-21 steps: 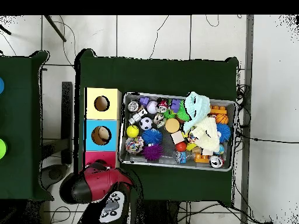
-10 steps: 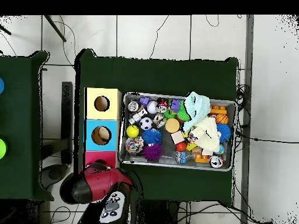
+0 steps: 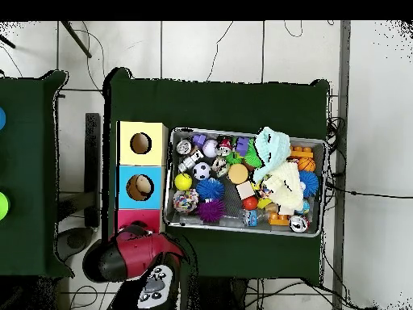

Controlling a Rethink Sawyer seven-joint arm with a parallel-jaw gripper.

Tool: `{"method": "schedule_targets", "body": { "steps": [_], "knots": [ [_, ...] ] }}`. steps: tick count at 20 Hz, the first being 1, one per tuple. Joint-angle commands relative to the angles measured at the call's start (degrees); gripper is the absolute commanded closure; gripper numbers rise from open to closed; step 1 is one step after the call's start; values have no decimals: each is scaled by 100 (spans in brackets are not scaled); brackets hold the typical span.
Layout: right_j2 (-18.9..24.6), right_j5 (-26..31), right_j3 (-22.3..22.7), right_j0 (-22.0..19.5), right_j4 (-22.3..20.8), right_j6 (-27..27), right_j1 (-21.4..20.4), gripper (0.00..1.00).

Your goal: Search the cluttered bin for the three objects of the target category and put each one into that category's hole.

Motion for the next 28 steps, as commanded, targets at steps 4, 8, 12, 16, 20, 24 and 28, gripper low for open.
{"method": "schedule_targets", "body": {
  "steps": [4, 8, 12, 16, 20, 24, 28],
  "knots": [
    [216, 37, -188, -54, 201, 867, 453, 100],
    [265, 196, -54, -102, 209, 850, 188, 100],
    [265, 396, 21, -90, 229, 833, -34, 100],
    [267, 583, 53, -93, 250, 806, -195, 100],
    [272, 708, 74, -102, 256, 781, -298, 100],
    [271, 707, 39, -105, 241, 771, -270, 100],
    [181, 533, 8, -33, 198, 816, -252, 100]
  ]
}}
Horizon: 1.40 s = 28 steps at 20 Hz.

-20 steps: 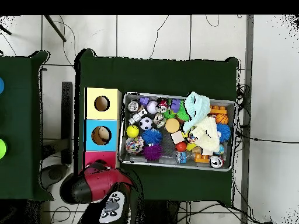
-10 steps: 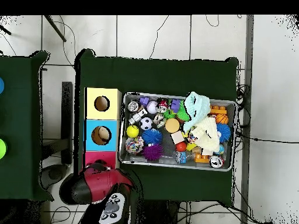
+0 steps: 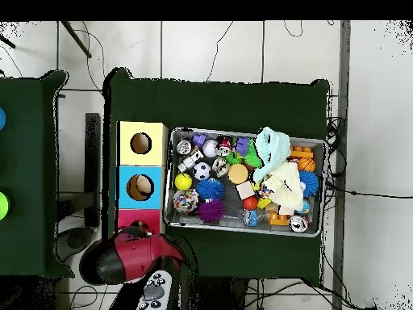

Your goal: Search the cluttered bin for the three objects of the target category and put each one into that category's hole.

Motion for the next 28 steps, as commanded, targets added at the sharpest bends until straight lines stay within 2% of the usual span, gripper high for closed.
{"method": "schedule_targets", "body": {
  "steps": [1, 20, 21, 25, 26, 28],
  "knots": [
    [193, 353, -60, -43, 202, 817, -12, 100],
    [197, 596, -129, -65, 241, 786, -35, 100],
    [145, 639, -179, -18, 205, 754, -29, 0],
    [-46, 509, -213, 150, 236, 888, -16, 0],
    [-2, 670, -245, 114, 233, 818, 25, 0],
    [53, 621, -220, 52, 253, 803, 58, 0]
  ]
}}
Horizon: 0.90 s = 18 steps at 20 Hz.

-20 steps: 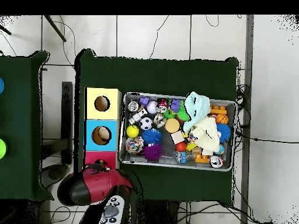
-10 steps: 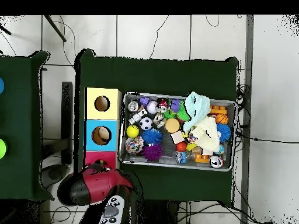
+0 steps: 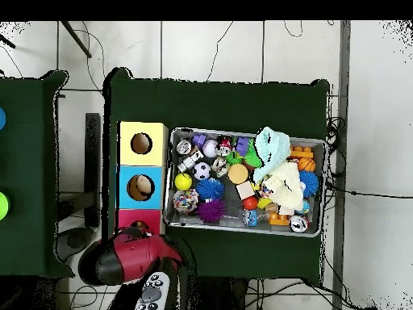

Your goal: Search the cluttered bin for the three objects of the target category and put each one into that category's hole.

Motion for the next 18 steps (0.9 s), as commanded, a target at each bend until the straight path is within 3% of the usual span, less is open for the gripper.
{"method": "schedule_targets", "body": {
  "steps": [1, 13, 14, 18],
  "knots": [
    [131, 538, -203, -42, 233, 797, 77, 0],
    [109, 752, -308, -67, 238, 717, -11, 0],
    [75, 689, -341, -39, 188, 688, -6, 100],
    [152, 451, -260, -126, 201, 736, 2, 100]
  ]
}}
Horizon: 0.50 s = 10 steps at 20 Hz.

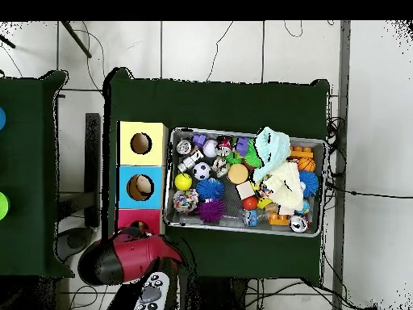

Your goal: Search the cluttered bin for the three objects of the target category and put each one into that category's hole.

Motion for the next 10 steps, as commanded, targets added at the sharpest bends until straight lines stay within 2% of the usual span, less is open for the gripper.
{"method": "schedule_targets", "body": {
  "steps": [1, 10],
  "knots": [
    [206, 508, -265, -169, 198, 701, 16, 100],
    [176, 672, -259, -94, 245, 741, -72, 100]
  ]
}}
